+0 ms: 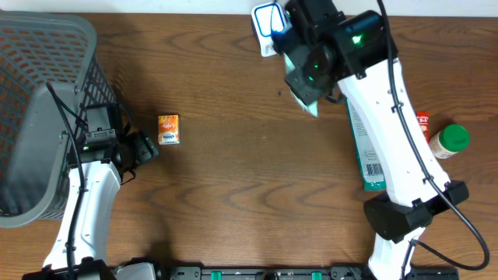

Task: Scan the item barcode
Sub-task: 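Move the wipes packet right and set it on the glove pack, then open the right gripper and move it to the table centre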

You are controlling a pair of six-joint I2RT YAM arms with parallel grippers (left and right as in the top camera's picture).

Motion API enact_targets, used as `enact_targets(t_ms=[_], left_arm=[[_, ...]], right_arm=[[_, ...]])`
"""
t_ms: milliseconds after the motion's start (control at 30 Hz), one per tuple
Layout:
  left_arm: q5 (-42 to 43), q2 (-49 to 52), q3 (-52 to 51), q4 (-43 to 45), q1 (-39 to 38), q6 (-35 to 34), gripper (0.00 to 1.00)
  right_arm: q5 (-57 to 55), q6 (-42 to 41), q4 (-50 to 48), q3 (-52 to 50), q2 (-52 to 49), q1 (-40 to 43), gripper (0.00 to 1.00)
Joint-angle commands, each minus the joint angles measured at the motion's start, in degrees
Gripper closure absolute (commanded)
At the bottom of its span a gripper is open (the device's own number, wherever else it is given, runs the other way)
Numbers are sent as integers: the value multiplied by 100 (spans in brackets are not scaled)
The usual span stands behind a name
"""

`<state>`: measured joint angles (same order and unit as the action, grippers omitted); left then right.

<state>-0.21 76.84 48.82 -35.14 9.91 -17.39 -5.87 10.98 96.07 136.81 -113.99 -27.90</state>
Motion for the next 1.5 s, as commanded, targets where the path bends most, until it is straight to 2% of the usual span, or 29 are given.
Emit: enact_targets(t_ms=[0,67,167,300,433,567,600,633,667,700,733,767,1000,1067,1167,1233,1267,1300,1333,1467], left_arm=[[-72,31,48,2,31,-72,14],[-72,31,48,2,31,-72,14],[-72,31,48,2,31,-72,14],[-72,31,48,2,31,-72,14],[-72,31,48,2,31,-72,14],[-72,31,48,2,31,-72,14],[-72,31,48,2,31,-72,14],[-72,31,48,2,31,-72,14],[-72,31,48,2,31,-72,14],[-72,31,48,2,31,-72,14],[-72,31,48,2,31,-72,14],[-72,31,48,2,31,-72,14],[-72,31,48,2,31,-72,14],[-72,31,48,2,31,-72,14],[-72,31,48,2,31,-72,14],[-72,31,48,2,31,-72,14],[-72,31,48,2,31,-72,14],[-72,31,48,2,31,-72,14],[-72,31,48,2,31,-72,14],[-72,31,48,2,31,-72,14]], right_arm=[[514,-323,122,-385,-44,289,99],[490,-321,120,-728,-46,452,99],[448,-317,13,-1816,-46,844,99],[-157,-258,-409,-2970,-46,1268,99],[-732,-258,-1233,-4092,-46,1886,99],[-1064,-258,-1976,-4614,-46,2371,96],[-1058,-262,-2188,-4690,-46,2492,89],[-1054,-286,-2511,-4782,-46,2656,56],[-1056,-286,-2566,-4795,-46,2680,44],[-1014,-286,-2741,-4813,-46,2785,17],[-1003,-286,-2785,-4813,-46,2809,4],[-997,-284,-2848,-4811,-44,2839,1],[-861,-304,-2774,-4605,-42,2752,1],[-44,-498,-2688,-4428,-39,2658,1],[2404,-651,-2994,-4358,-44,2496,1],[2894,-647,-3091,-4459,-48,2404,1],[2970,-678,-3150,-4522,-50,2365,18],[2966,-802,-3250,-4612,-48,2310,44],[2911,-1204,-3582,-4909,-50,2166,86],[1989,-1974,-4444,-5724,-50,1827,85]])
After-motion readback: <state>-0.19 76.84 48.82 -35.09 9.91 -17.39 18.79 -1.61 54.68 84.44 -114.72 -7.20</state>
